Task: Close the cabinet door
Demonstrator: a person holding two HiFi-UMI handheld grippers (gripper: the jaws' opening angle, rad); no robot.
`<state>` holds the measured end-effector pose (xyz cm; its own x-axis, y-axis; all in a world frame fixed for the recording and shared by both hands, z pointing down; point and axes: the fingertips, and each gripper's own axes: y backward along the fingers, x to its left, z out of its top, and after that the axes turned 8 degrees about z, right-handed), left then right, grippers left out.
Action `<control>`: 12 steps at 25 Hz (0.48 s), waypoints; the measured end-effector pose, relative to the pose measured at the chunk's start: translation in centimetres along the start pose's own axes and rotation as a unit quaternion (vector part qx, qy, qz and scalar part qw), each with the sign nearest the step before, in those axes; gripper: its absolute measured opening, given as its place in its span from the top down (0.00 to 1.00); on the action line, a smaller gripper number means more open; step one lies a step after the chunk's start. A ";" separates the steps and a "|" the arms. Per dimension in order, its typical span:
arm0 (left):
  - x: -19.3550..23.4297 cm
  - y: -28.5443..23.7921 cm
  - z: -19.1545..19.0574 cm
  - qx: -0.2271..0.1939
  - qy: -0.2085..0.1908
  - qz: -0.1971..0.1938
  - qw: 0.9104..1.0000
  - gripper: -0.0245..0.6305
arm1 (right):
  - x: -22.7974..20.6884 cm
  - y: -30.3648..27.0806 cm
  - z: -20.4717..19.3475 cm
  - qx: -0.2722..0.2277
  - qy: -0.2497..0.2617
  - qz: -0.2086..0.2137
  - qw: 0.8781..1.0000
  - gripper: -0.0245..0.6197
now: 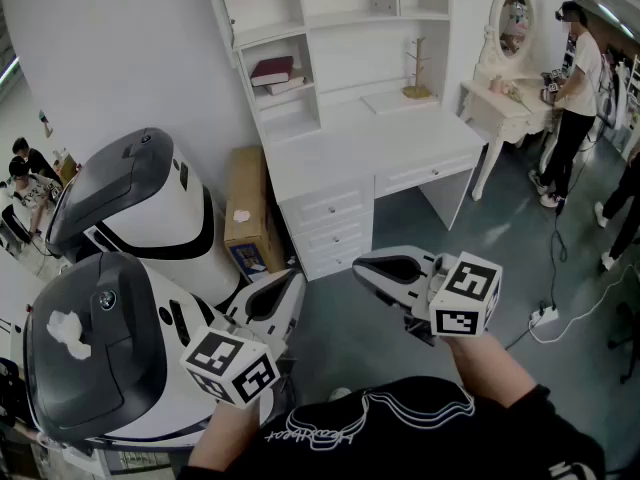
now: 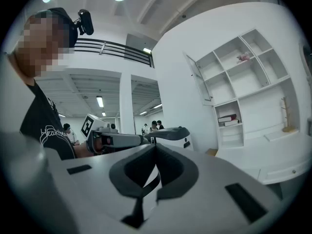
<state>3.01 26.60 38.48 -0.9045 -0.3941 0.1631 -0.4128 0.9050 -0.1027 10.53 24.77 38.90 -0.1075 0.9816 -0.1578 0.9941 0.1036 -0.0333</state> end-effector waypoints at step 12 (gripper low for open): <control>5.0 -1.0 0.8 -0.001 -0.001 -0.020 1.000 0.96 | -2.5 -4.2 -0.1 -0.007 -0.011 -0.023 1.000 0.96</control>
<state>-1.14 23.61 38.60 -0.8872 -0.4311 0.1644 -0.4492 0.8884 -0.0944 6.59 21.89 39.57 -0.1524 0.9722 -0.1780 0.9883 0.1498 -0.0276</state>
